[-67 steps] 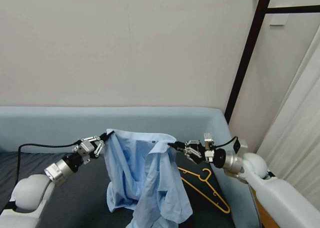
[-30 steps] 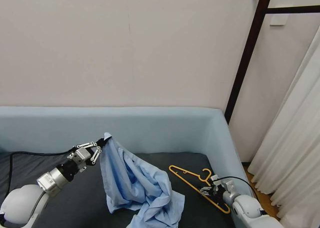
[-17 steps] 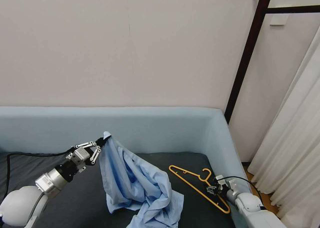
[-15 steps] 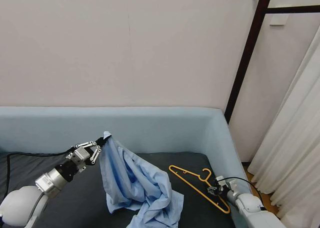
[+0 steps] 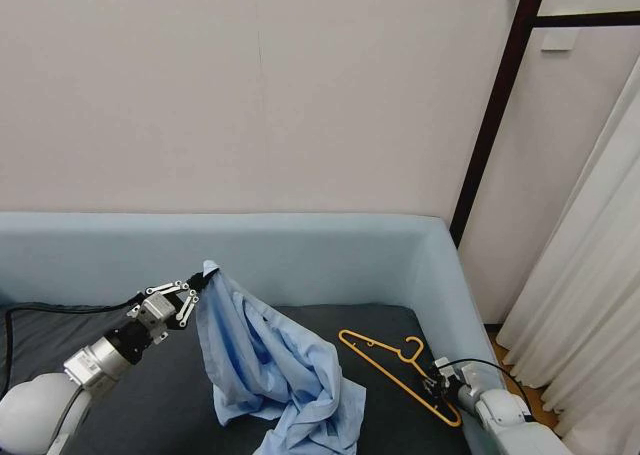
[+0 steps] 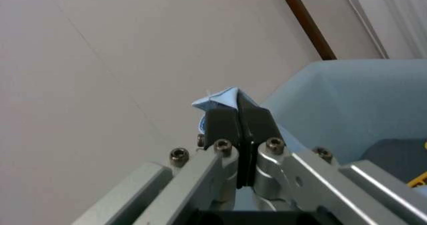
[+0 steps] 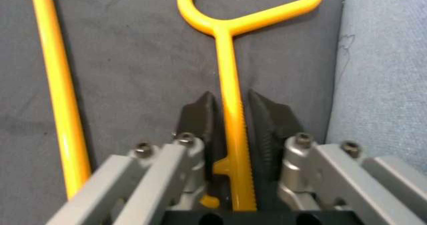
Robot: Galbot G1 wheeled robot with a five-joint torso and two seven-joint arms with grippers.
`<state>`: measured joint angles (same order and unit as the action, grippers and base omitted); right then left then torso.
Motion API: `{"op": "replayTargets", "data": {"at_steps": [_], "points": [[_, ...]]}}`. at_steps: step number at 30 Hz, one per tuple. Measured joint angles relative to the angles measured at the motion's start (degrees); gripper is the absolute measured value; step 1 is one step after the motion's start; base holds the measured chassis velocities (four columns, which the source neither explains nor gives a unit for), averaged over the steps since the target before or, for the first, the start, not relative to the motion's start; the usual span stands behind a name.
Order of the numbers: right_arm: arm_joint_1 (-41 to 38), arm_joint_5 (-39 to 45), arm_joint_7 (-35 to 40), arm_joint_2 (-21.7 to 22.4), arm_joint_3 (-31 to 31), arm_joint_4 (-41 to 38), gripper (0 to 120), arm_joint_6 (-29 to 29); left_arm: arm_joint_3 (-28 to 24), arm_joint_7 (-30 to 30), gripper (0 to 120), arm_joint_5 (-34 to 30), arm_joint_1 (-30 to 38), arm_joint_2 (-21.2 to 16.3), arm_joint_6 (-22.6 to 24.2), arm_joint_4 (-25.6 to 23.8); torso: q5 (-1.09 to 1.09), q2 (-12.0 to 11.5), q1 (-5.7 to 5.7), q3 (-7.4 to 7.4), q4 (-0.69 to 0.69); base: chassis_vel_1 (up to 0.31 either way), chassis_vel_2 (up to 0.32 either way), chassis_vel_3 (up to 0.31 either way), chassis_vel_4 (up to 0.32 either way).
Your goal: Pick up the clothes from the sofa and hang them on the clothes hanger.
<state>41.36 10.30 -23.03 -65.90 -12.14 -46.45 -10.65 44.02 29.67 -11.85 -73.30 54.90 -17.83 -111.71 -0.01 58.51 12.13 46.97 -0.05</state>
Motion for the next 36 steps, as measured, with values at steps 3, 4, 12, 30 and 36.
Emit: {"op": "replayTargets", "data": {"at_steps": [3,4,12,30,36], "points": [[-0.1,-0.3,-1.1,0.3,0.2,-0.4,7,-0.1,-0.1,-0.1,0,0.0,0.3,0.0,0.1,0.2,-0.01,0.0,0.00,0.00,-0.03,0.000,0.000,0.000,0.000],[0.0,-0.8,-1.3,0.5,0.4,-0.8,4,-0.1,-0.2,-0.1,0,0.0,0.4,0.2,0.2,0.3,-0.01,0.0,0.00,0.00,-0.03,0.000,0.000,0.000,0.000],[3.1,-7.9,4.1,2.5,1.4,-5.4,4,6.2,-1.1,0.0,0,0.1,1.5,0.5,0.2,1.2,0.06,0.0,0.00,0.02,0.01,0.000,0.000,0.000,0.000],[34.5,-27.7,23.0,14.0,-6.3,-67.1,4,11.6,-3.2,0.3,0,-1.4,4.3,-0.7,-0.4,3.1,-0.01,0.0,0.00,-0.01,-0.02,0.000,0.000,0.000,0.000],[39.5,-33.2,26.9,12.2,-6.0,-72.3,4,10.4,-3.2,0.3,0,-2.1,4.8,-1.3,-0.5,3.5,0.00,0.0,0.00,-0.01,-0.02,0.000,0.000,0.000,0.000]]}}
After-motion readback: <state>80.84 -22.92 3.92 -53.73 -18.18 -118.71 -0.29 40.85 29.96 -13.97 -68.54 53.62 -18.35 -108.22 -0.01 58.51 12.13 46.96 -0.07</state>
